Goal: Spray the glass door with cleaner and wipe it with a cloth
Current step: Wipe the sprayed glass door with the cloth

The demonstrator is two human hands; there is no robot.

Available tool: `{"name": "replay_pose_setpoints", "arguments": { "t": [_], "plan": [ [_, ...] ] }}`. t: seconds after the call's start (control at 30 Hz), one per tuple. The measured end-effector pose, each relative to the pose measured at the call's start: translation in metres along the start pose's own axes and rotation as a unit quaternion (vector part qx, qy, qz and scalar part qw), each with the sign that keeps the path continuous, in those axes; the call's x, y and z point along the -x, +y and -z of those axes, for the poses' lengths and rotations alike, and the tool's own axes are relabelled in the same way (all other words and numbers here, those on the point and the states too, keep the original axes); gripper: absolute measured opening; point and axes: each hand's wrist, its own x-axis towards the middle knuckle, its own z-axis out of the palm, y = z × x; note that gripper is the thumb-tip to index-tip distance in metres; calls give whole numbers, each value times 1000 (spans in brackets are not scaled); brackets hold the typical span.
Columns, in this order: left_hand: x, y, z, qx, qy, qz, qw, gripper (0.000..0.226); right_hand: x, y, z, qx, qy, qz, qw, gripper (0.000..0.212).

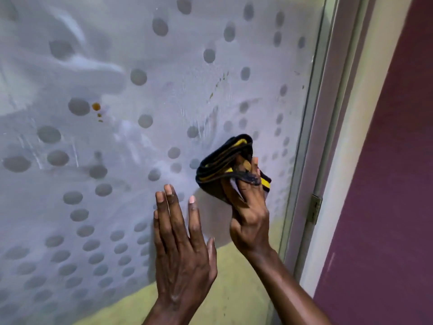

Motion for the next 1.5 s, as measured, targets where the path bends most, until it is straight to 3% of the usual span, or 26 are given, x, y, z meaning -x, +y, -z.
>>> {"name": "replay_pose_setpoints", "arguments": {
  "t": [0.1,0.2,0.3,0.4,0.5,0.6,0.7,0.83,0.93,1.0,1.07,1.2,1.37,1.5],
  "plan": [
    [-5,10,-5,-12,-13,1,1000,115,-24,28,14,-6,49,-96,994,62],
    [-10,23,-10,-17,-3,0,1000,109,-88,38,21,-53,129,-138,980,65],
    [-17,40,-16,-25,15,11,1000,105,-113,37,17,-61,138,-71,986,72],
    [-27,62,-25,-14,27,19,999,105,-75,51,19,-7,49,52,997,94],
    [-32,78,-37,-12,27,15,999,104,-23,91,31,56,-37,126,990,95],
    [-33,82,-46,-21,15,26,999,108,-18,124,44,30,1,42,999,81],
    [-34,84,-50,-37,15,32,999,110,-77,126,50,-35,75,-85,993,70],
    [-35,90,-50,-41,25,41,998,107,-135,117,48,-63,128,-71,987,72],
    [-37,93,-52,-44,25,31,998,107,-95,119,41,-41,99,-12,994,76],
    [-37,95,-54,-48,20,27,998,108,-41,124,35,-20,58,0,998,67],
    [-36,95,-56,-52,16,28,998,108,17,133,30,0,11,-41,999,61],
    [-35,94,-57,-55,14,32,998,109,72,145,30,18,-53,-103,993,72],
    [-36,95,-57,-57,20,30,998,108,-25,150,44,-34,63,-122,990,62],
    [-36,93,-53,-45,28,29,998,111,-141,134,61,-85,146,-112,979,66]
  ]
}}
